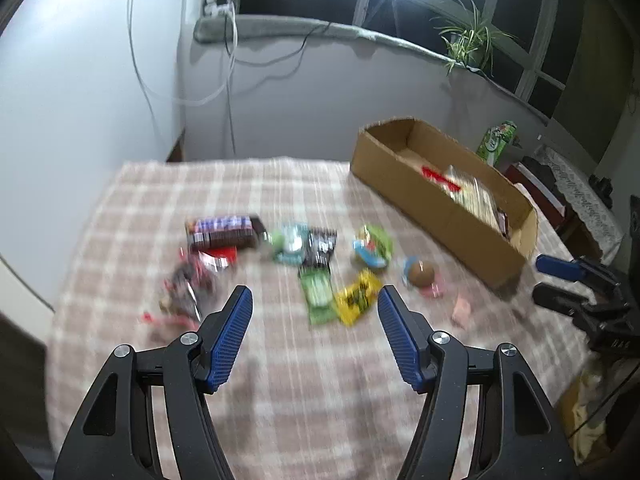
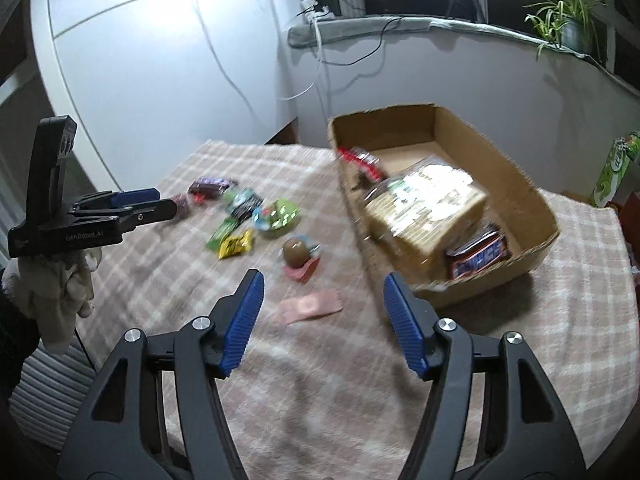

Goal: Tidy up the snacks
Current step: 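Grasp the yellow candy with the left tool while the right grasps the pink wrapper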

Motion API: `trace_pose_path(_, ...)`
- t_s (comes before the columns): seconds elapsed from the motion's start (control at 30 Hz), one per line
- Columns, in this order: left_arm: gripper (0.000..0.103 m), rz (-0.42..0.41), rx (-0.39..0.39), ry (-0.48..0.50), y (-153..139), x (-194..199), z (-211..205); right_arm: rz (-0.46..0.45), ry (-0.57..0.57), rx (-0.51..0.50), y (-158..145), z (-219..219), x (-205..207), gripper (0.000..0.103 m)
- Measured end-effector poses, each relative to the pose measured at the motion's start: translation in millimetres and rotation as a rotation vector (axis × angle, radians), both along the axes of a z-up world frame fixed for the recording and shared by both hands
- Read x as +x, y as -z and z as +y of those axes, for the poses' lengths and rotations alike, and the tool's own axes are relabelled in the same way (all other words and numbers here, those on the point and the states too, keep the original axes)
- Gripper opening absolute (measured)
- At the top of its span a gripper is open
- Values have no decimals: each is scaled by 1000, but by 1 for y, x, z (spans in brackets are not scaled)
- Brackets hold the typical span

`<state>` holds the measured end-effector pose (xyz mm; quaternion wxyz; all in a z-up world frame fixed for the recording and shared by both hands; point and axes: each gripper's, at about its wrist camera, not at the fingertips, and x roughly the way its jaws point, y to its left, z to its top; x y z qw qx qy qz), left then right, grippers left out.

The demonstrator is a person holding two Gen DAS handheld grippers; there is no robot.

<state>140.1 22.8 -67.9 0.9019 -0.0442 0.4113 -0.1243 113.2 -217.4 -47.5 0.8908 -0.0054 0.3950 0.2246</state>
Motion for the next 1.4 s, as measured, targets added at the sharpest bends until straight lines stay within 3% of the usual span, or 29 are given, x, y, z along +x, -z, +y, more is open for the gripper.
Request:
trace_pose_path(0.1, 52, 18, -22, 8, 10, -5, -1, 40, -15, -4, 12, 8, -5, 65)
trace_pose_path(0.27, 40, 43, -25, 74, 24, -4, -14, 113, 11, -3, 35, 11, -5, 61)
trace_pose_path(0.77, 40, 74, 68, 227, 39, 37, -41, 245, 44, 55, 65, 22, 25, 48)
trace_pose_path(0.93, 40, 72, 131, 299, 41, 45, -51, 245, 51, 51, 65, 29, 32, 48)
trace_pose_path(1.07, 40, 79, 139, 316, 44, 52, -52, 240, 59, 42, 64, 34, 36, 48)
trace_pose_path(1.3, 40, 66, 206, 389, 46, 49, -66, 195, 69, -44, 64, 51, 41, 48)
trace_pose_path(1.4, 40, 83, 199, 383, 50, 50, -64, 176, 67, -89, 64, 58, 42, 48)
